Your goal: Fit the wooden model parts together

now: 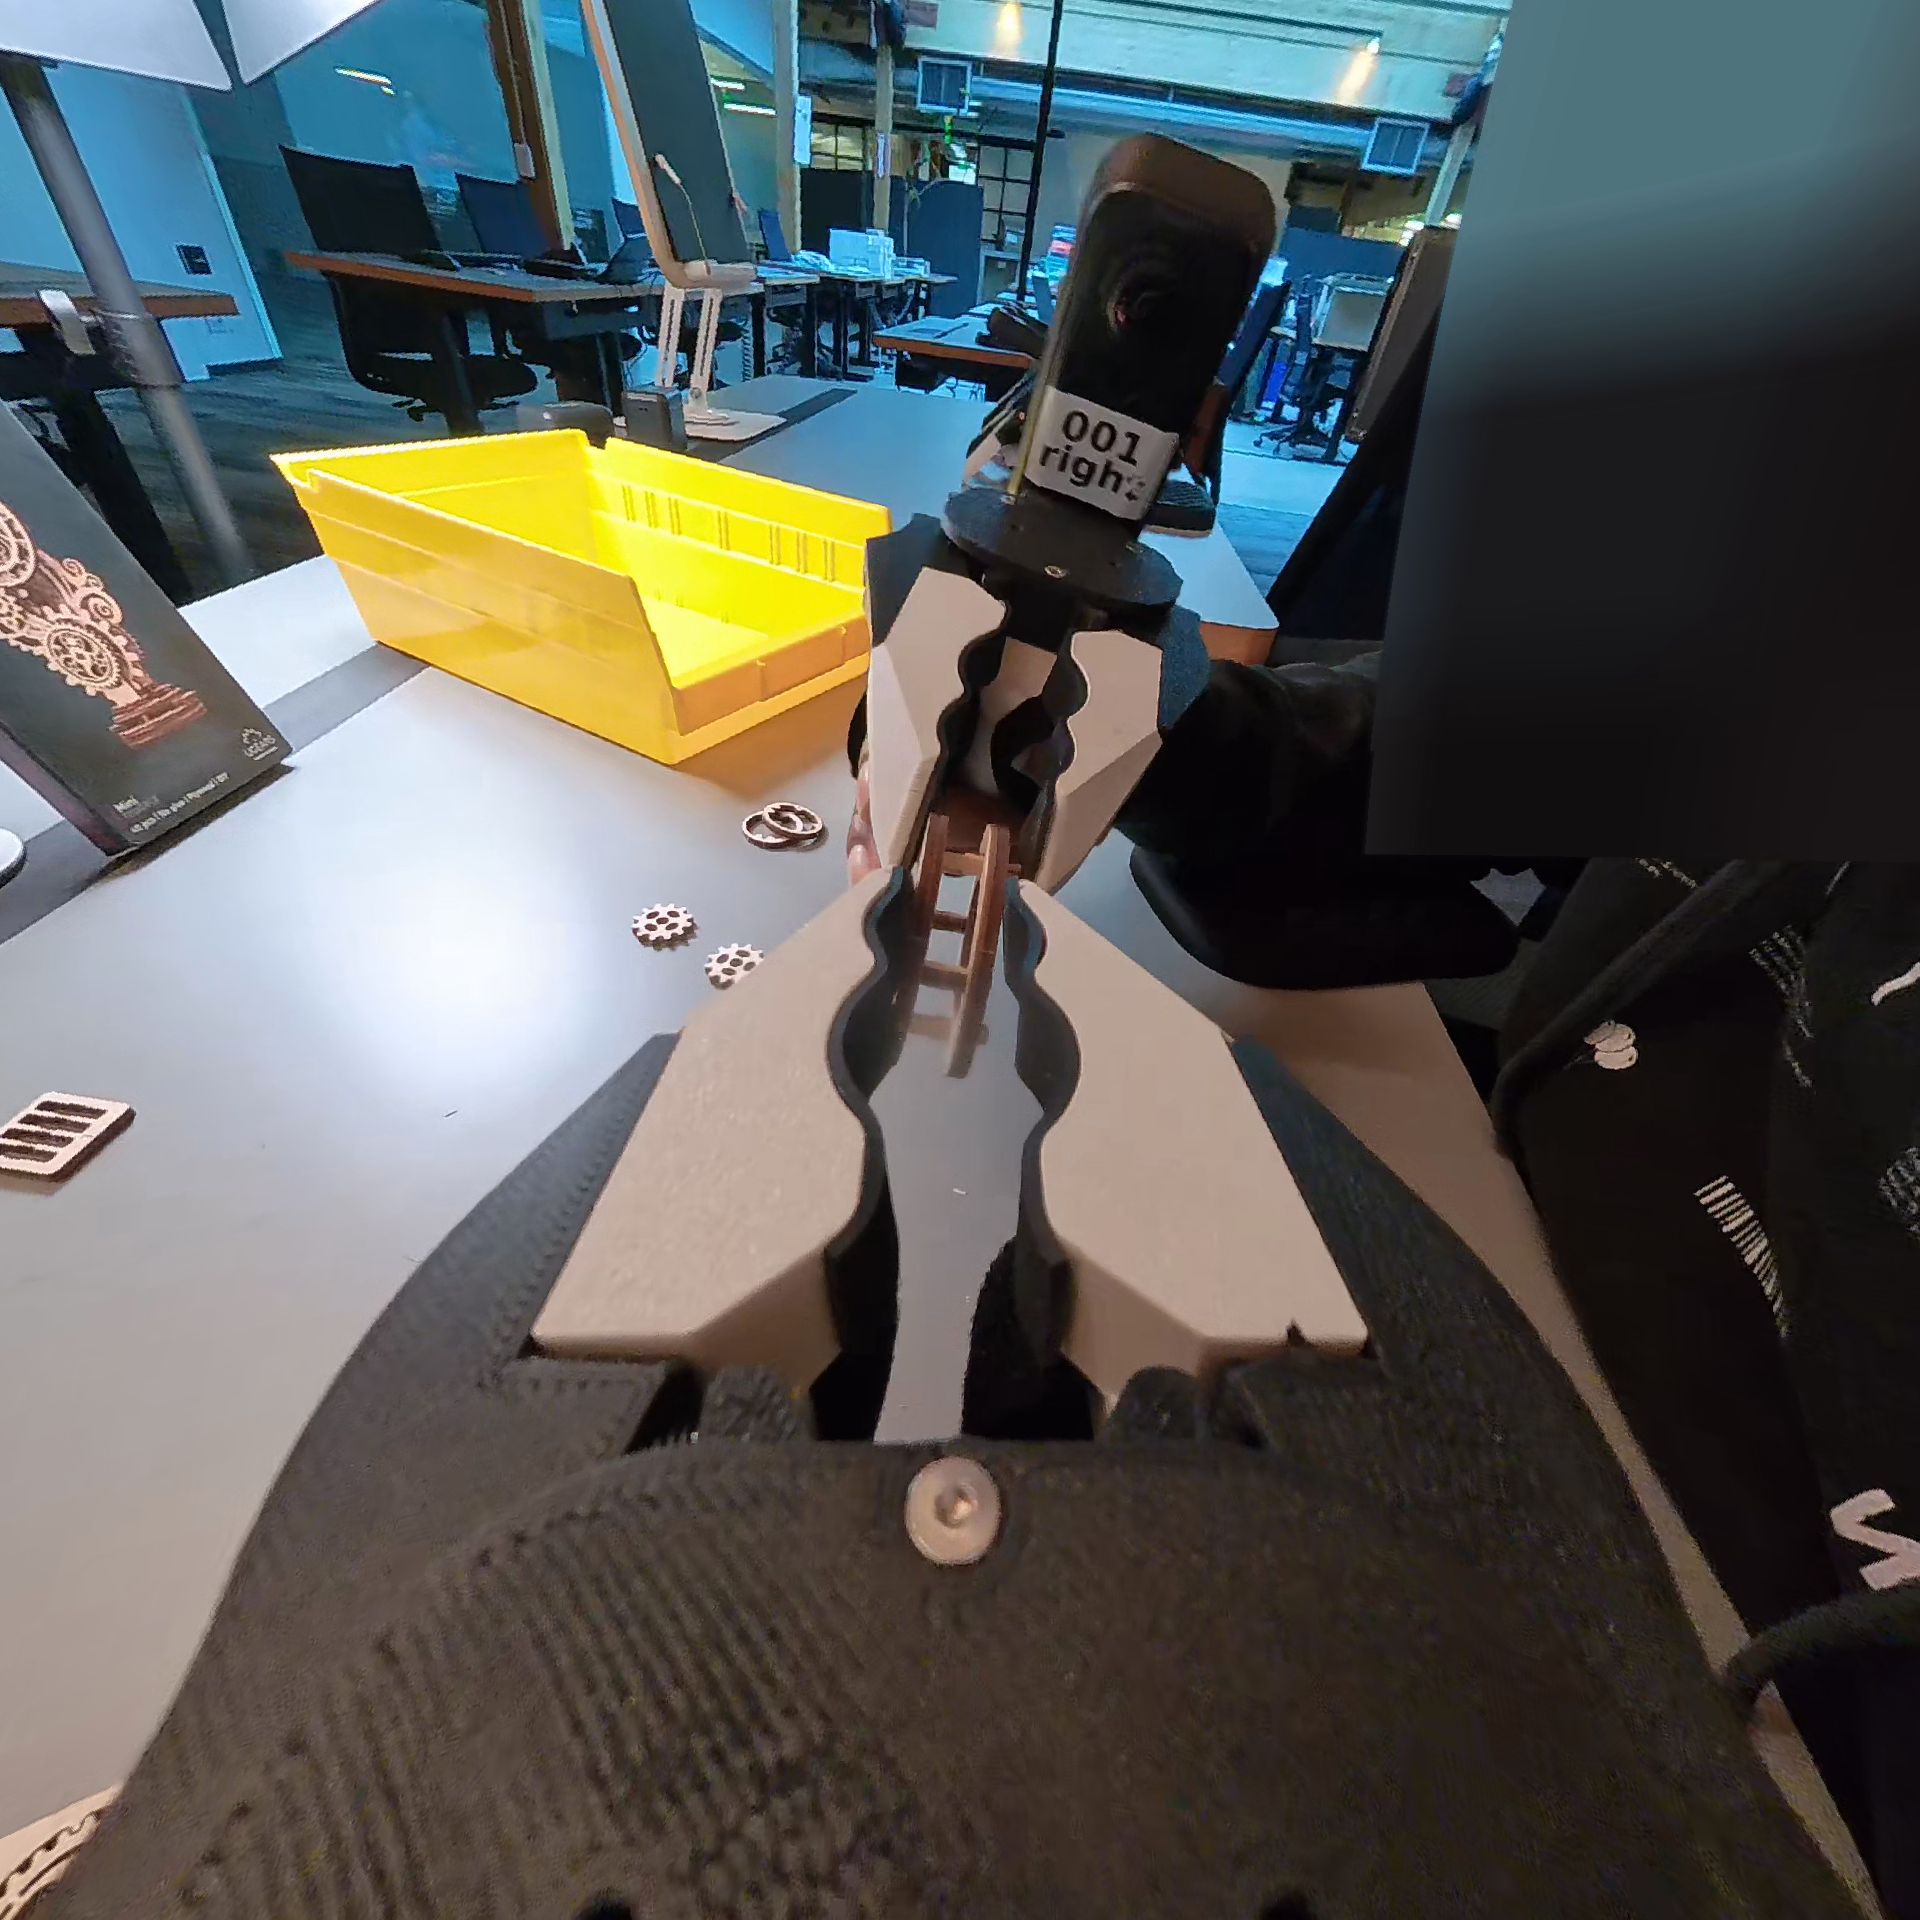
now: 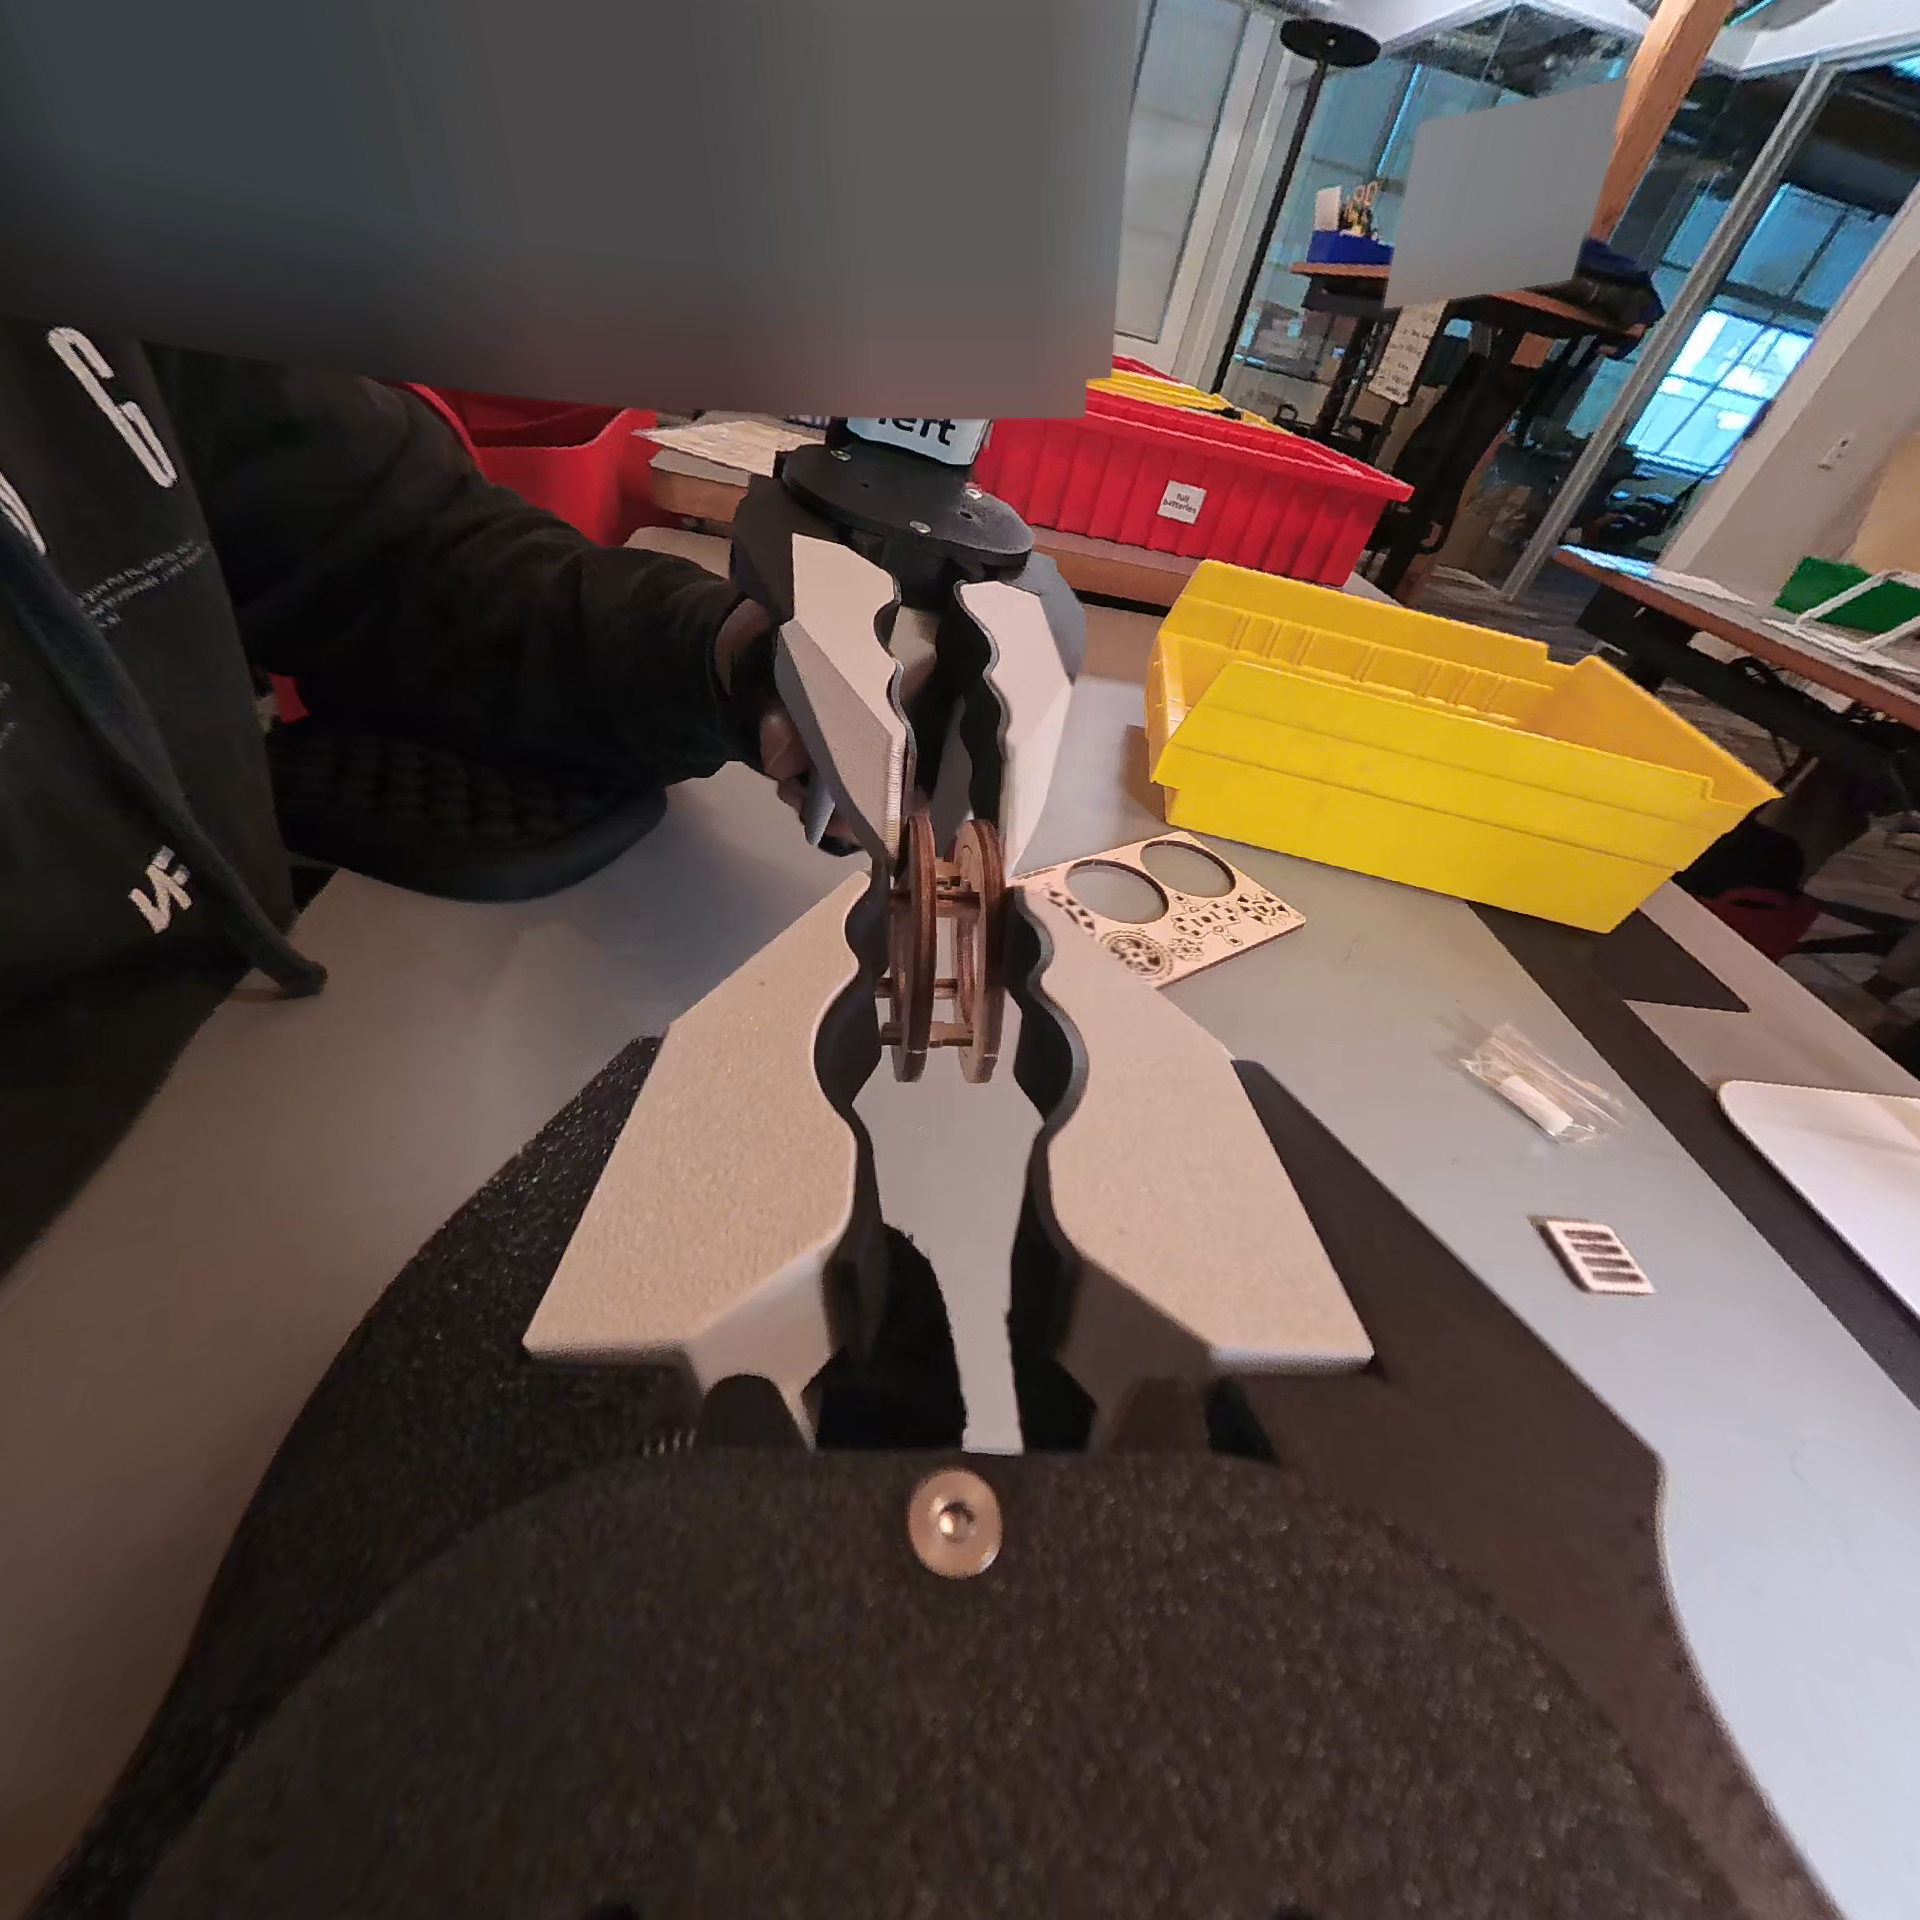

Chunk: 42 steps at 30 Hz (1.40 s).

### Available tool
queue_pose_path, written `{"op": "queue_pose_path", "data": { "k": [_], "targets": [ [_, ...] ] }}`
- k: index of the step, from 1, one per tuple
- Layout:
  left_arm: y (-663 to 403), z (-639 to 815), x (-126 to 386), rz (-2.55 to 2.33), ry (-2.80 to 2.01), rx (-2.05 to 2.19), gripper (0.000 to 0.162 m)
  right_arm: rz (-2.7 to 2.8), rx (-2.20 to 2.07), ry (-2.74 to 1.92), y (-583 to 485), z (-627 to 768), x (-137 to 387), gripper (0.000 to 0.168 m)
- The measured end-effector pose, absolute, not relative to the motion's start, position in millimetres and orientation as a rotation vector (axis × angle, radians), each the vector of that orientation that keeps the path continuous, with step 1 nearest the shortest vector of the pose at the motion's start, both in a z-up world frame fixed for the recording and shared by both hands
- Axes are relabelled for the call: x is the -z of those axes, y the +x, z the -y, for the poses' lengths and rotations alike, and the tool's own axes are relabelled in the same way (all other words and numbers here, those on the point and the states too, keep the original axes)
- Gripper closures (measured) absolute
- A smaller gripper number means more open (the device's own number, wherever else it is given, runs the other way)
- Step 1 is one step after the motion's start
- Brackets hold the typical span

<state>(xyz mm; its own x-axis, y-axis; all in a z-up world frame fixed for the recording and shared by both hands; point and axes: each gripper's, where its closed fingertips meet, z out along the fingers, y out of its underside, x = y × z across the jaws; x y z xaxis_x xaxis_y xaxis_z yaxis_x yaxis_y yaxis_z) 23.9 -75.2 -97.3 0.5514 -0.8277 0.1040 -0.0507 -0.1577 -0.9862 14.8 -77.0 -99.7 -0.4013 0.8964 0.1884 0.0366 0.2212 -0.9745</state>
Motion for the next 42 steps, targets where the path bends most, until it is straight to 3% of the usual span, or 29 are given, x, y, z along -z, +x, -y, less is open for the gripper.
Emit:
{"op": "queue_pose_path", "data": {
  "k": [8, 12, 15, 18, 24, 30, 42],
  "targets": [
    [20, 75, 89, -0.773, -1.437, 0.779, 0.147, 1.567, -1.359, -0.922, 13, 71, 96, 0.144],
    [11, 71, 76, -0.634, -1.375, 0.903, 0.147, 1.507, -1.573, -1.004, 12, 70, 93, 0.13],
    [12, 72, 70, -0.577, -1.328, 0.988, 0.147, 1.521, -1.607, -1.026, 11, 71, 97, 0.147],
    [11, 71, 74, -0.599, -1.335, 0.98, 0.147, 1.531, -1.574, -1.018, 14, 68, 94, 0.148],
    [12, 69, 96, -0.774, -1.471, 0.773, 0.124, 1.737, -1.121, -1.0, 12, 62, 123, 0.148],
    [20, 70, 116, -0.938, -1.51, 0.542, 0.138, 1.768, -0.834, -0.835, 7, 69, 126, 0.148],
    [26, 92, 86, -0.984, -1.241, 0.594, 0.14, 1.69, -1.007, -0.73, 15, 84, 102, 0.148]
  ]
}}
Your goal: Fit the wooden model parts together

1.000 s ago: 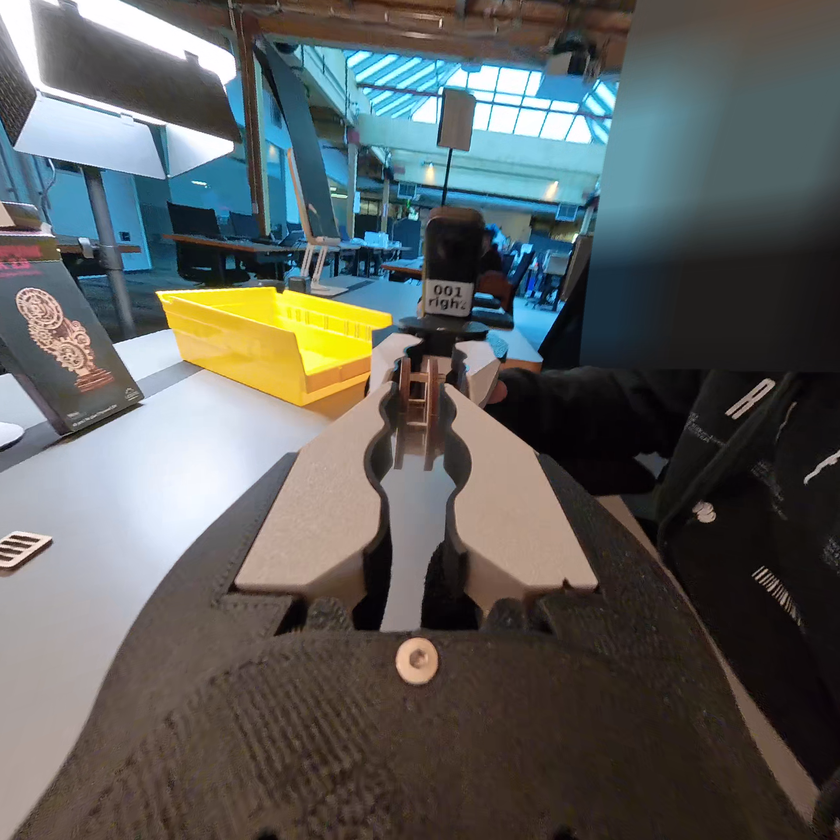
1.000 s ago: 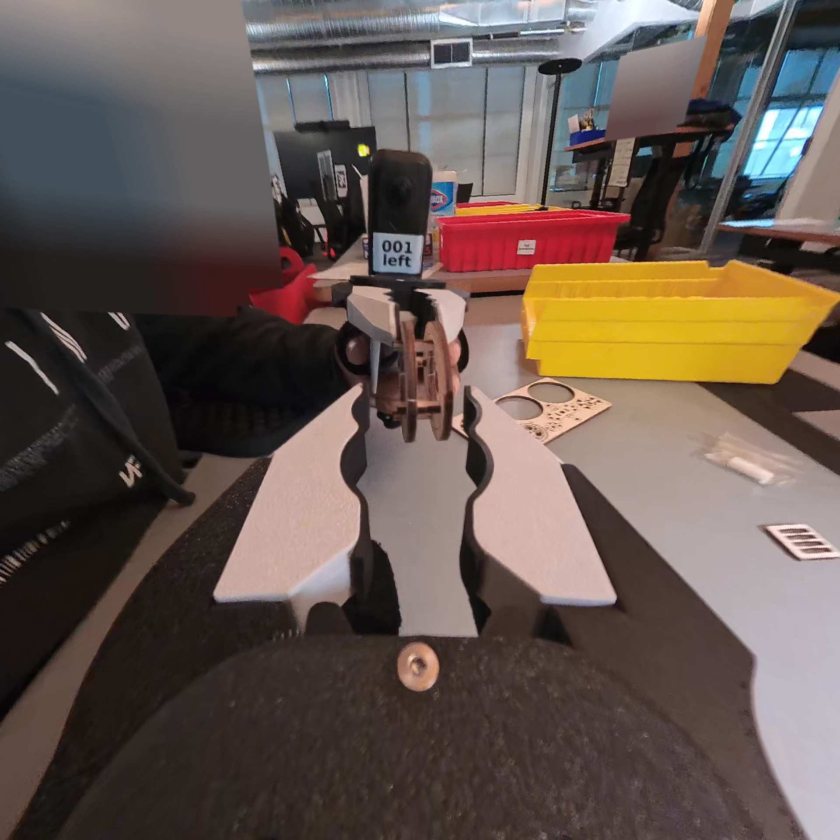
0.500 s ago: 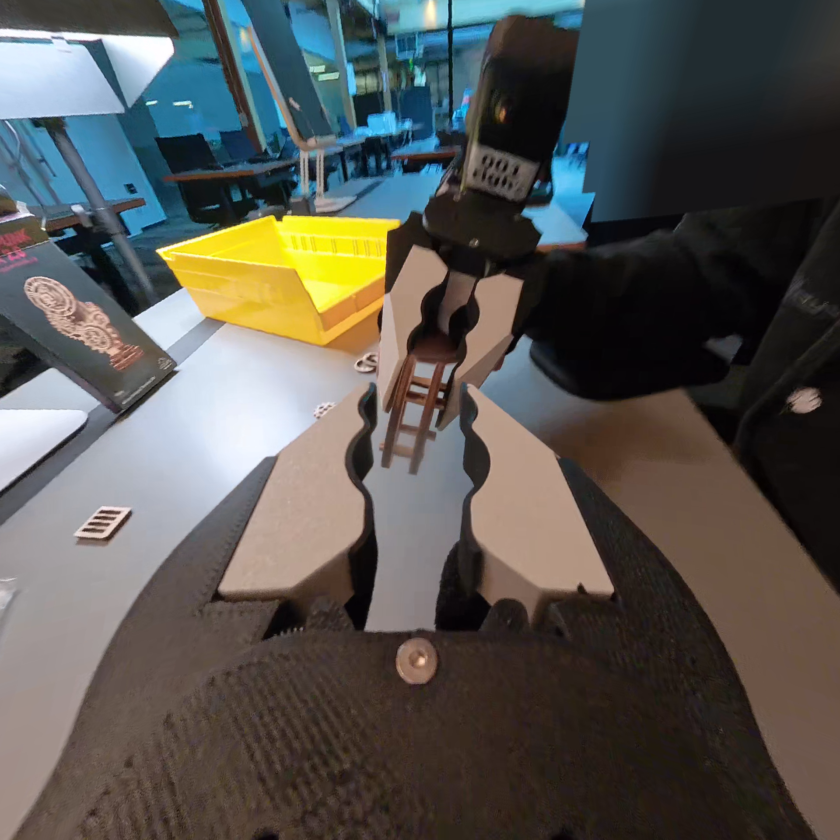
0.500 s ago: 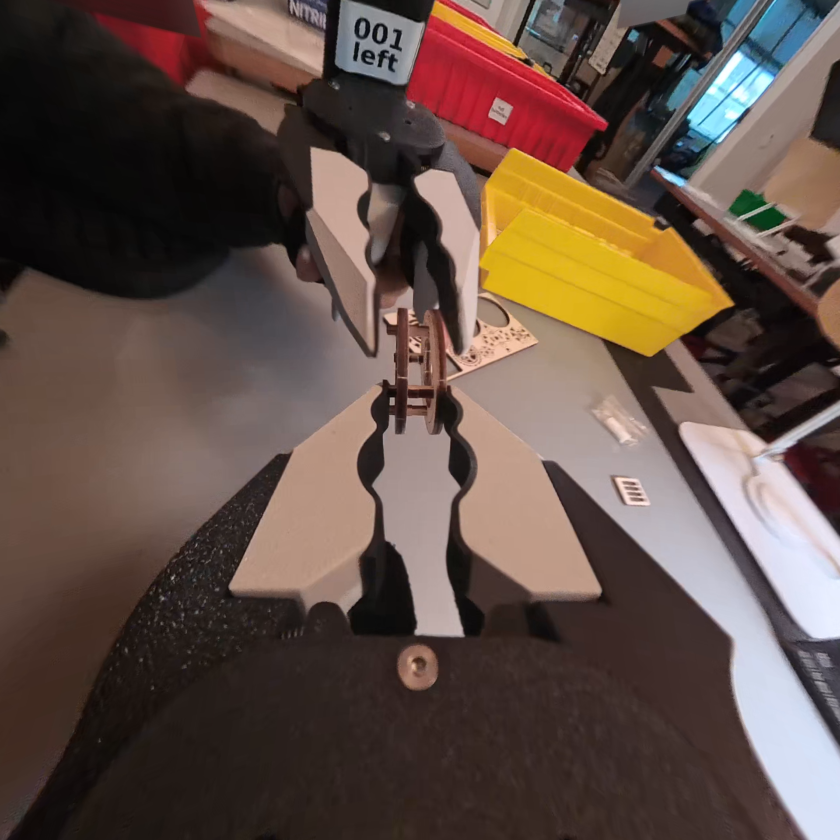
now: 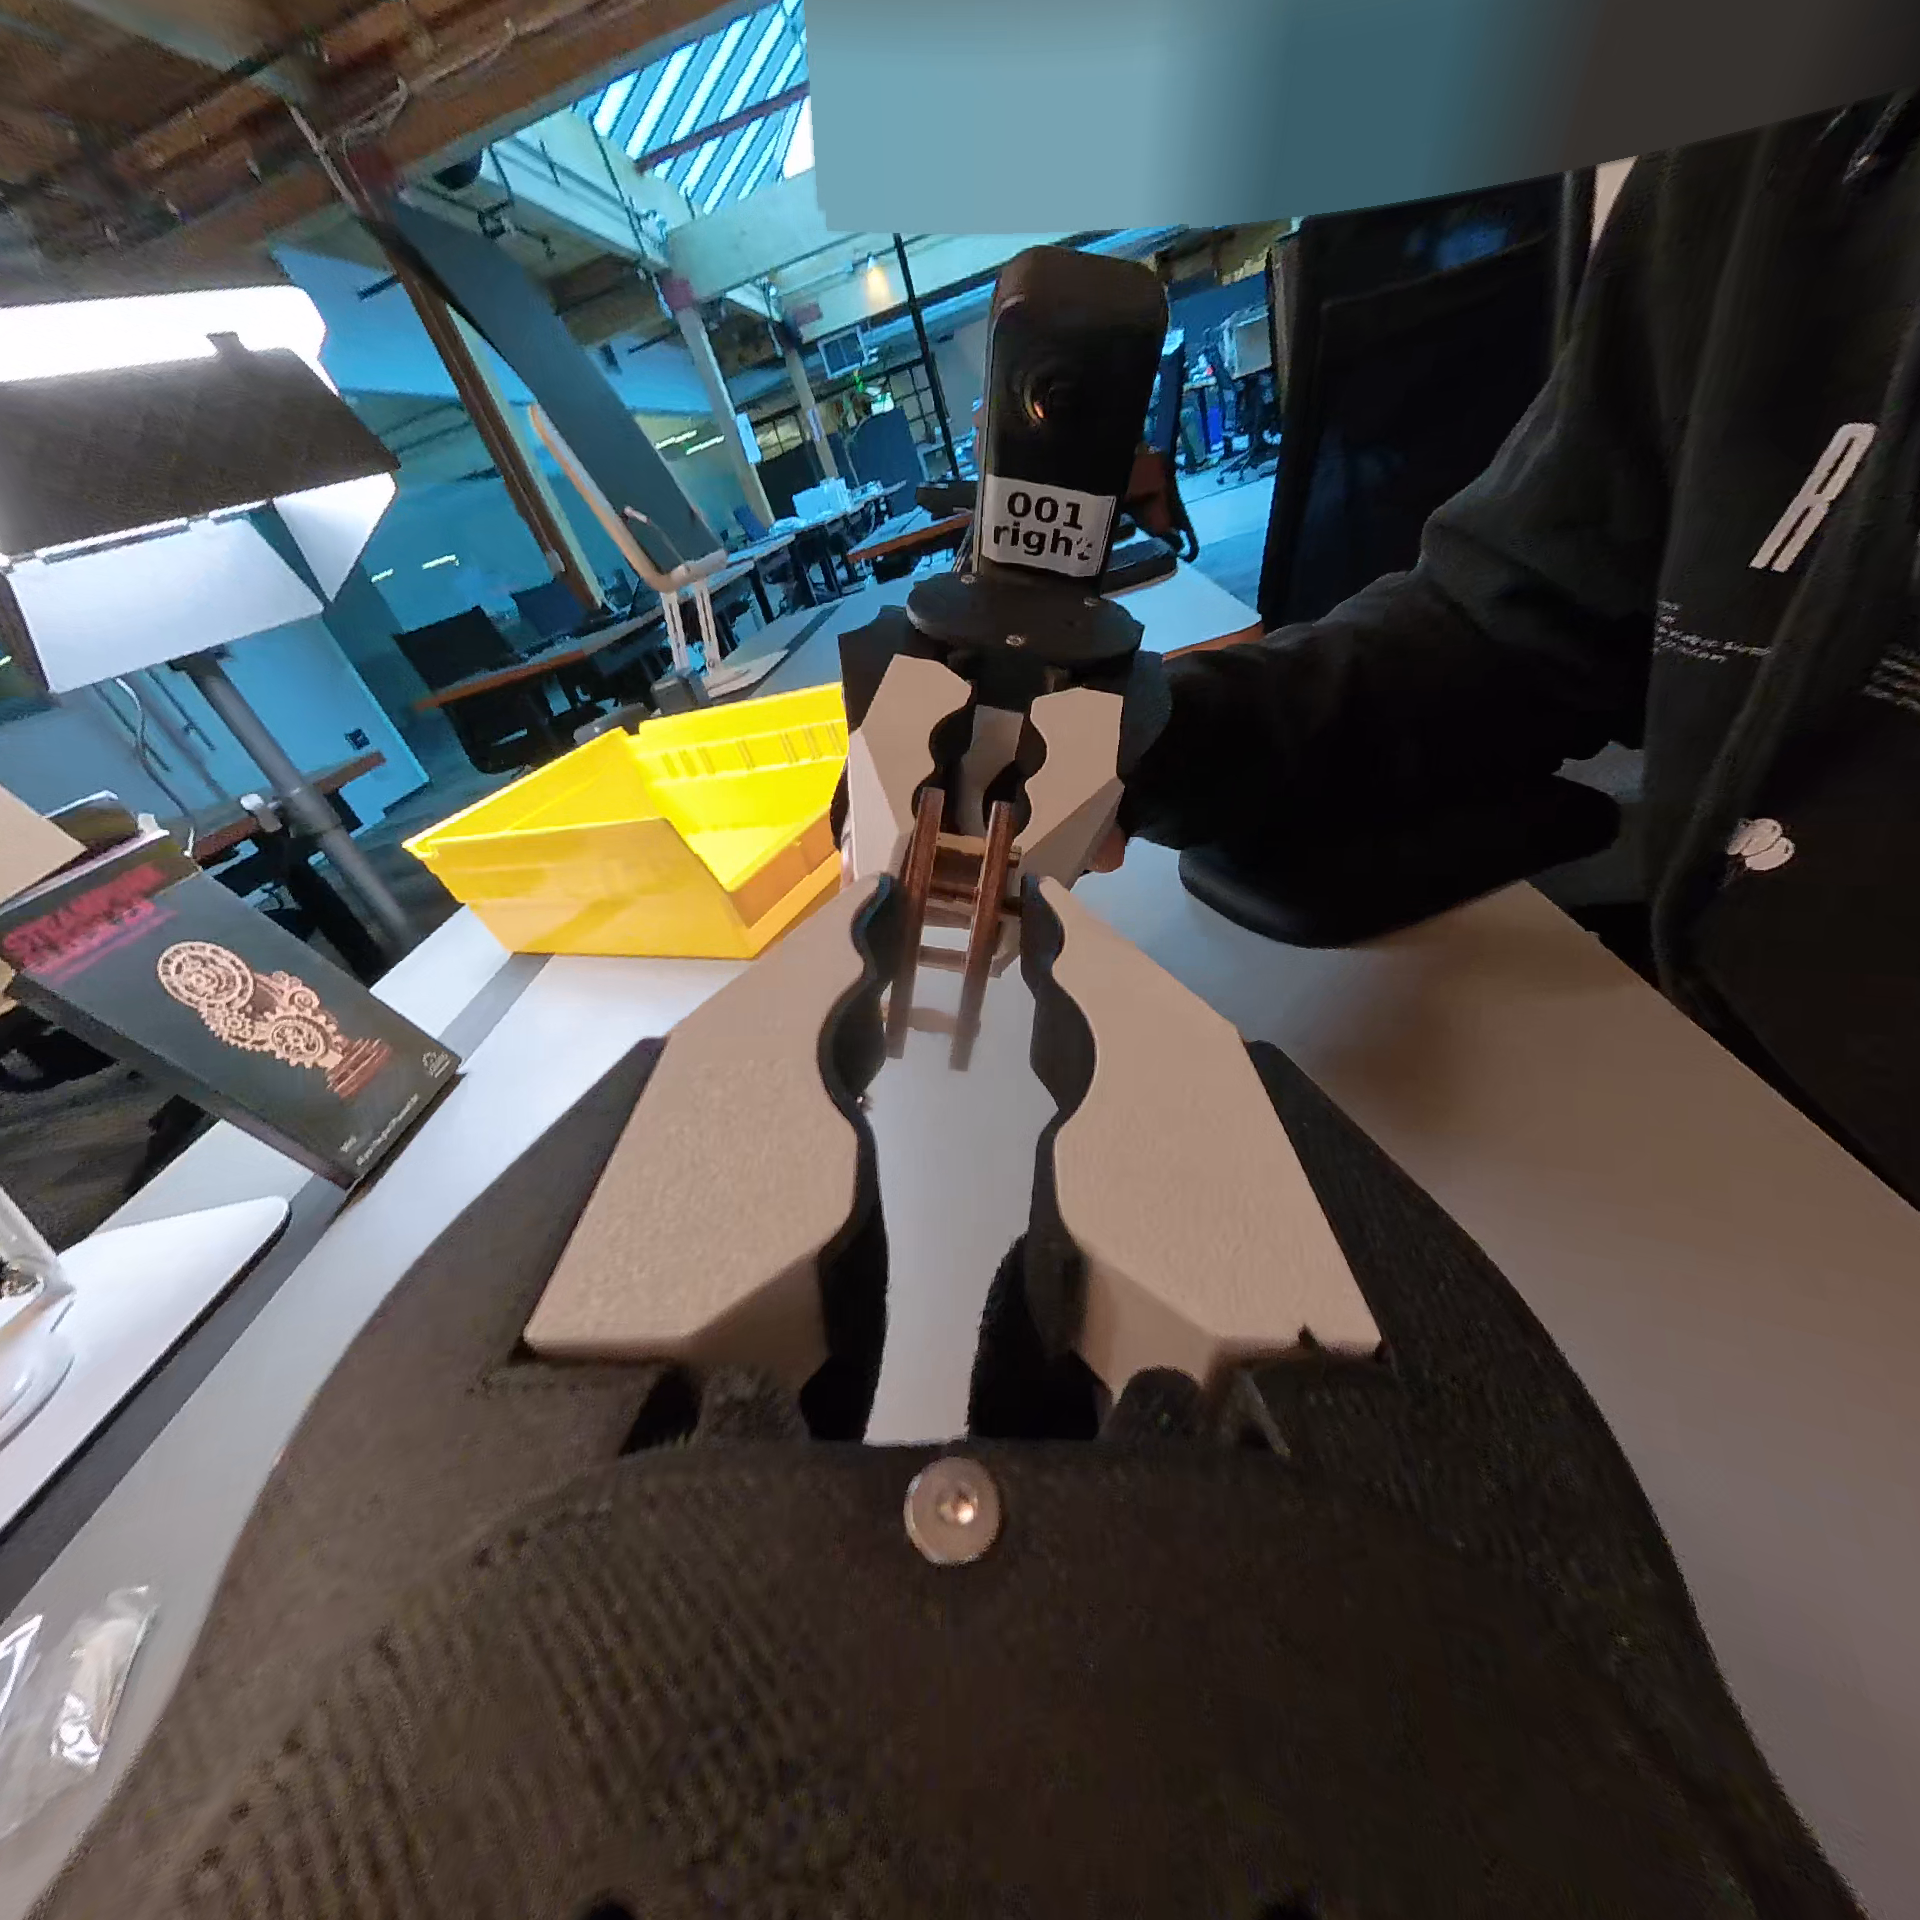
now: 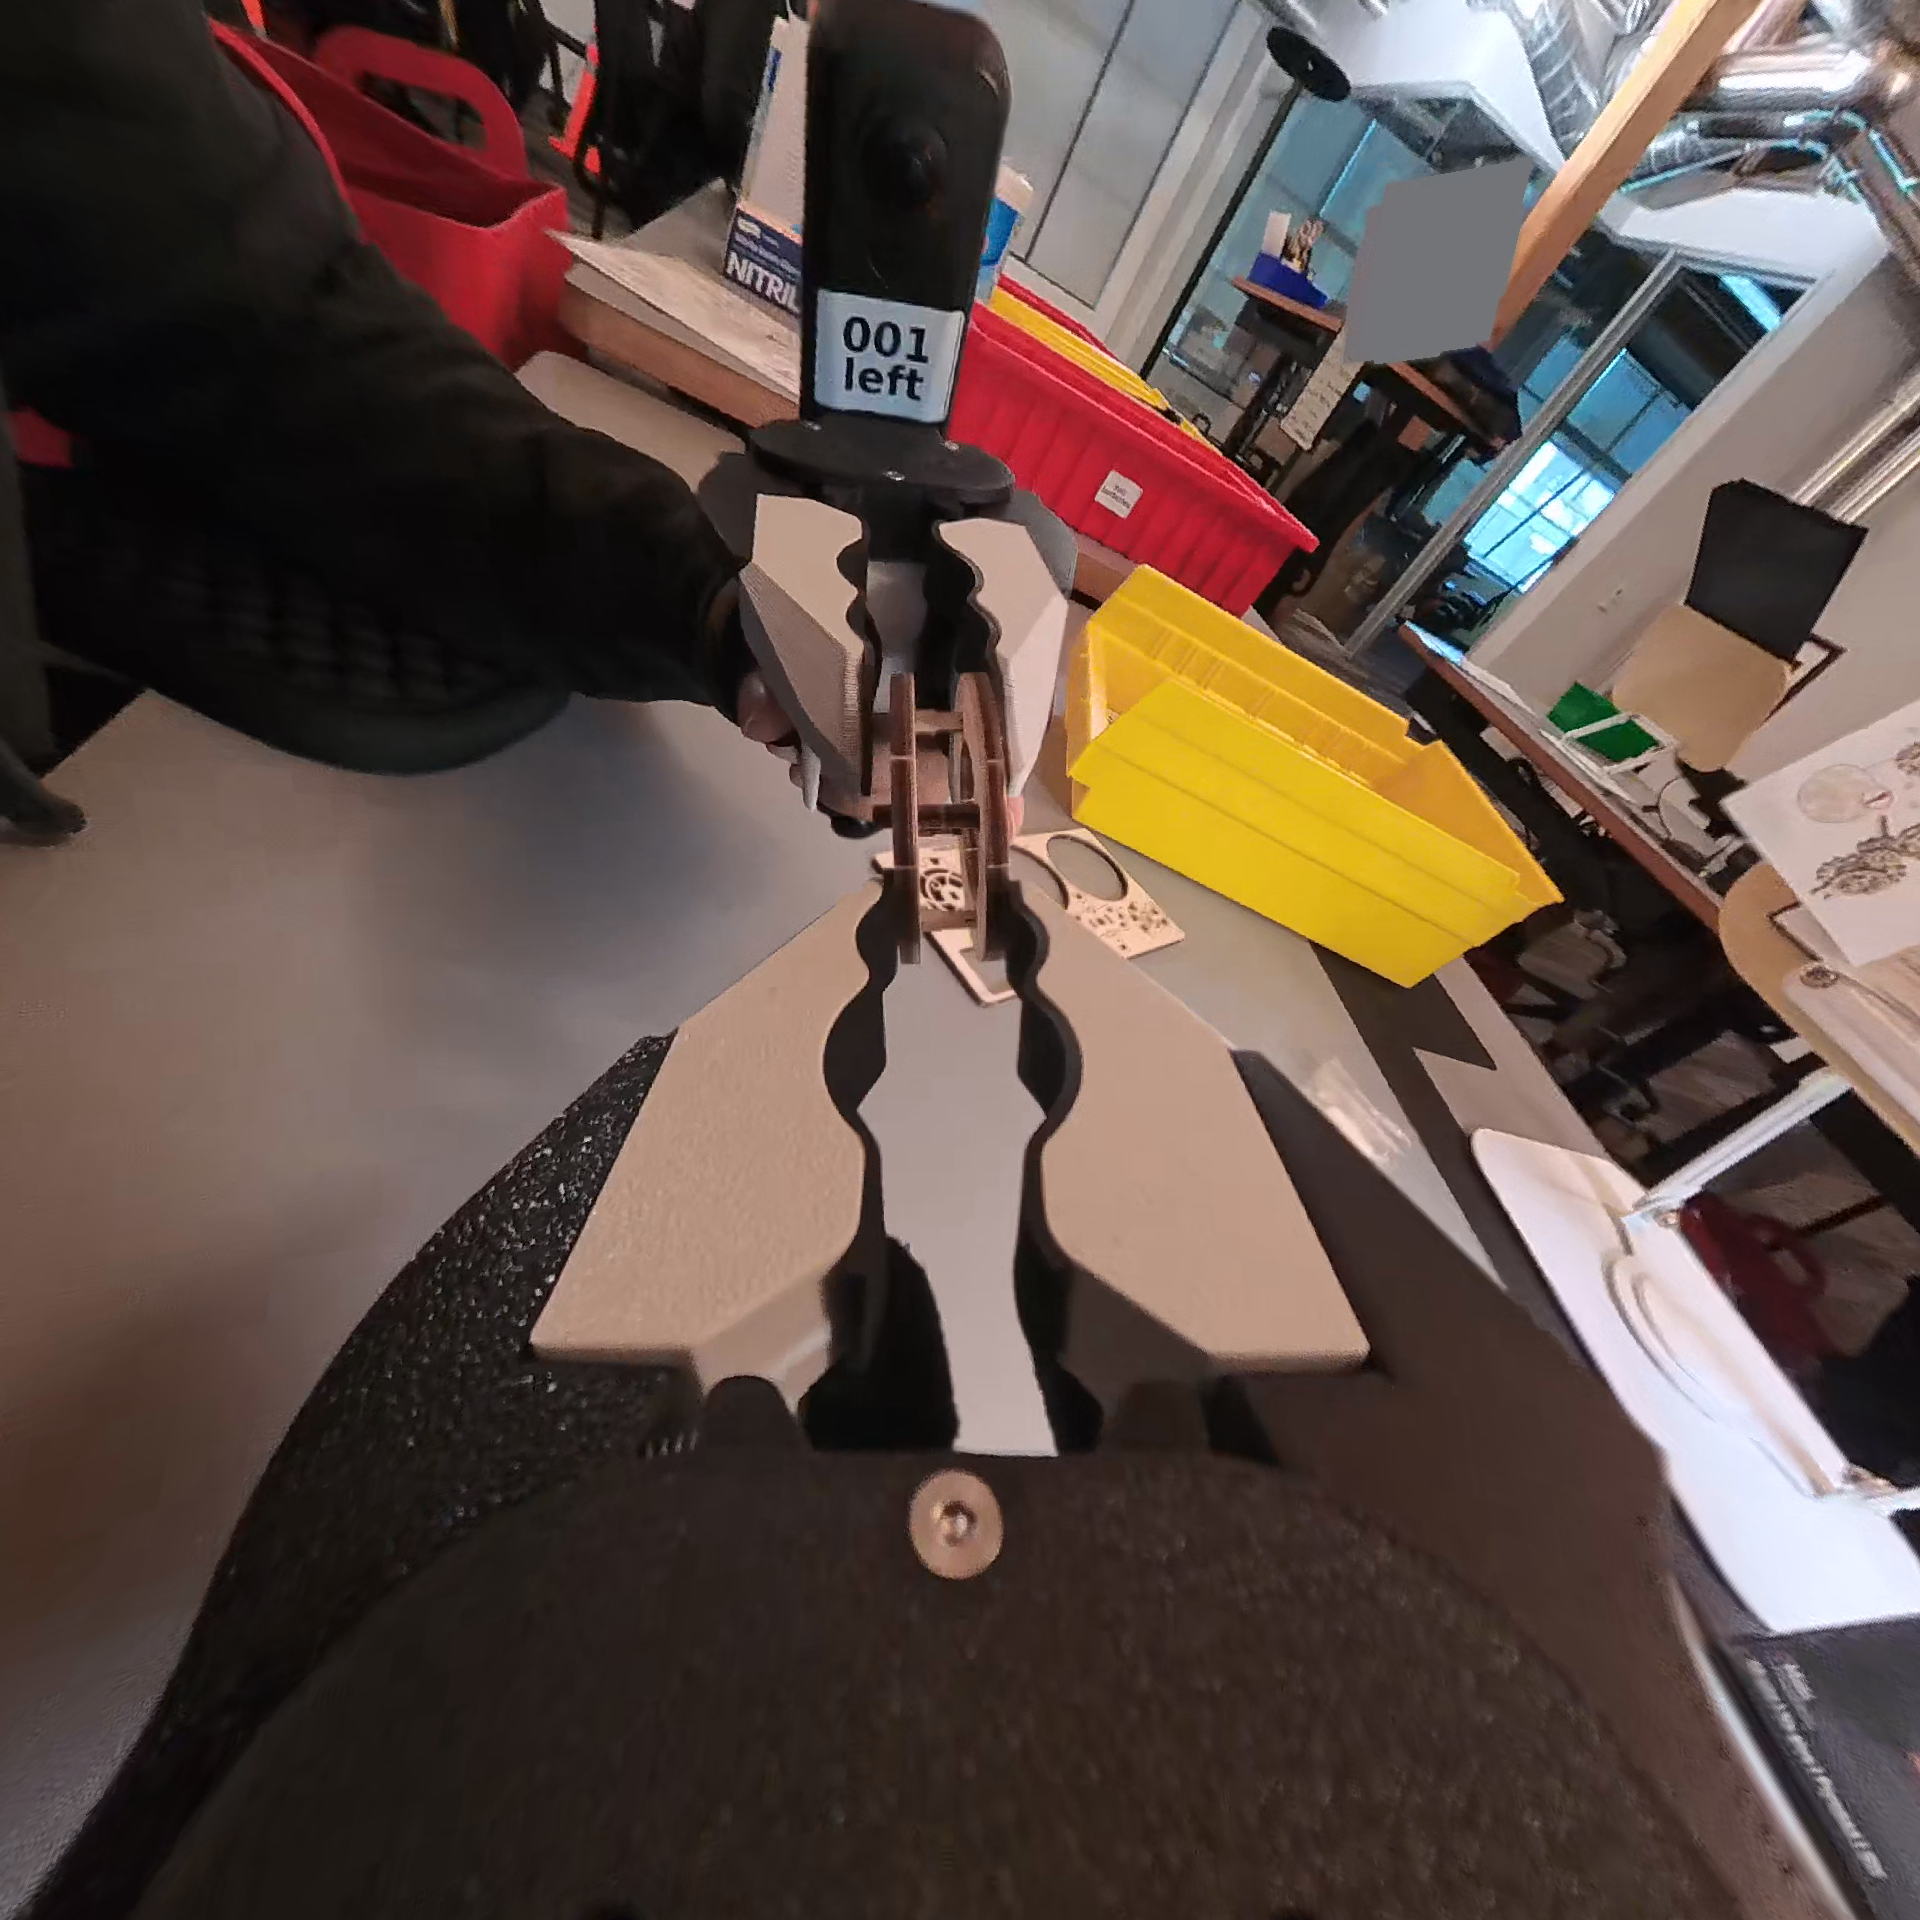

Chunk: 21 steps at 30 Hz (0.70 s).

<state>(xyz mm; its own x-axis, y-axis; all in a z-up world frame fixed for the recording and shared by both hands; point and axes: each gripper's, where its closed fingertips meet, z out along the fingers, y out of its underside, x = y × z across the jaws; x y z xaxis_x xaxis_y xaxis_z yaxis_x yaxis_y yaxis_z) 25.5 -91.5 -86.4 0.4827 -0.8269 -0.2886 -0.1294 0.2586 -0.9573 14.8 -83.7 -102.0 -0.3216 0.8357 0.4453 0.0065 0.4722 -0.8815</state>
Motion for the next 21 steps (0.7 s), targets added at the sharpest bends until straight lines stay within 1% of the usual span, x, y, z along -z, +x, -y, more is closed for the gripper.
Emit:
{"op": "queue_pose_path", "data": {
  "k": [4, 10, 15, 17, 18, 20, 21],
  "targets": [
    [25, 95, 81, -0.979, -1.204, 0.621, 0.139, 1.688, -0.939, -0.677, 16, 87, 95, 0.152],
    [23, 96, 84, -1.019, -1.198, 0.566, 0.138, 1.698, -0.714, -0.592, 14, 85, 95, 0.152],
    [16, 88, 88, -1.023, -1.255, 0.444, 0.134, 1.699, -0.553, -0.549, 10, 79, 99, 0.152],
    [18, 90, 87, -1.044, -1.239, 0.395, 0.13, 1.725, -0.522, -0.546, 9, 79, 105, 0.152],
    [19, 90, 89, -1.068, -1.238, 0.361, 0.131, 1.742, -0.505, -0.554, 8, 78, 109, 0.152],
    [21, 91, 96, -1.128, -1.236, 0.288, 0.142, 1.752, -0.482, -0.569, 7, 76, 113, 0.152],
    [22, 92, 97, -1.143, -1.231, 0.262, 0.143, 1.754, -0.482, -0.571, 7, 76, 115, 0.152]
  ]
}}
